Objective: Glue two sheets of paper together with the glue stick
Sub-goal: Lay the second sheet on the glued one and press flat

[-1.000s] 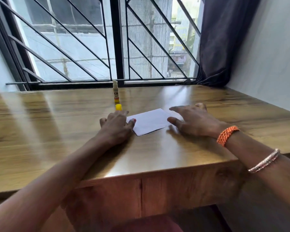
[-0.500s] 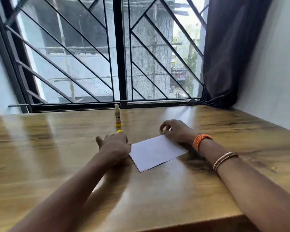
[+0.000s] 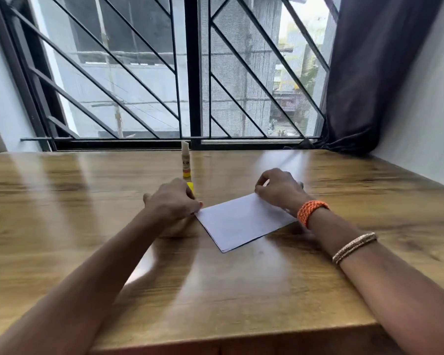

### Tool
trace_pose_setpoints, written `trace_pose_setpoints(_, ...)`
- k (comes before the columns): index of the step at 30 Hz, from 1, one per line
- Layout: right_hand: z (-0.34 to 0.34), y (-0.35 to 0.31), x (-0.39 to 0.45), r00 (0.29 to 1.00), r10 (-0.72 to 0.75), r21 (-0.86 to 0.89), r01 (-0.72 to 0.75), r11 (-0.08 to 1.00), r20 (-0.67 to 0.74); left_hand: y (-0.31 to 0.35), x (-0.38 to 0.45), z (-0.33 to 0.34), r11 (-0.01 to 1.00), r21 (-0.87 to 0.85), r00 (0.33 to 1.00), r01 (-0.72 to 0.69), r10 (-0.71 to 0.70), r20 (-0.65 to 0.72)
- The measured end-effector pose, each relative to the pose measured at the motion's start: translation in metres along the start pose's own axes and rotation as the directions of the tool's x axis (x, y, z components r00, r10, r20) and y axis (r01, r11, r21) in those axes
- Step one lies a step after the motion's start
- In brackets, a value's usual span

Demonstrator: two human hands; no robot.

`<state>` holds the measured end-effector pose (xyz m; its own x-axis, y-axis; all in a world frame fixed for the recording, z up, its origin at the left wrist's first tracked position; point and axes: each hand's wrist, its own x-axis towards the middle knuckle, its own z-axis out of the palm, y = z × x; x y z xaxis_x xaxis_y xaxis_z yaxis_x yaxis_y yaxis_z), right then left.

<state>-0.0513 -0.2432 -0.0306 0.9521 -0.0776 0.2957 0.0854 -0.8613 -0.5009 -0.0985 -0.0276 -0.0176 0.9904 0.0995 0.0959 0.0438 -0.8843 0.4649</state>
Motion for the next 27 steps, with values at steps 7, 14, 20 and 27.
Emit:
trace_pose_setpoints(7, -0.006, -0.006, -0.008, 0.998, 0.031, 0.011, -0.032, 0.999, 0.06, 0.001, -0.006, 0.003, 0.993, -0.109, 0.995, -0.043, 0.052, 0.083)
trace_pose_setpoints(14, -0.007, -0.011, -0.013, 0.996, 0.047, -0.093, -0.04, 0.995, 0.079, 0.009, -0.016, 0.01, 0.997, -0.018, 0.997, -0.078, 0.078, 0.026)
trace_pose_setpoints(20, -0.005, -0.012, -0.014, 0.993, 0.054, -0.156, -0.037, 0.987, 0.101, 0.011, -0.017, 0.015, 0.996, 0.033, 0.996, -0.084, 0.084, -0.006)
trace_pose_setpoints(27, -0.009, -0.027, -0.02, 0.97, -0.23, 0.107, 0.237, 0.966, -0.076, 0.016, -0.013, 0.012, 0.932, -0.274, 0.969, -0.239, 0.21, -0.129)
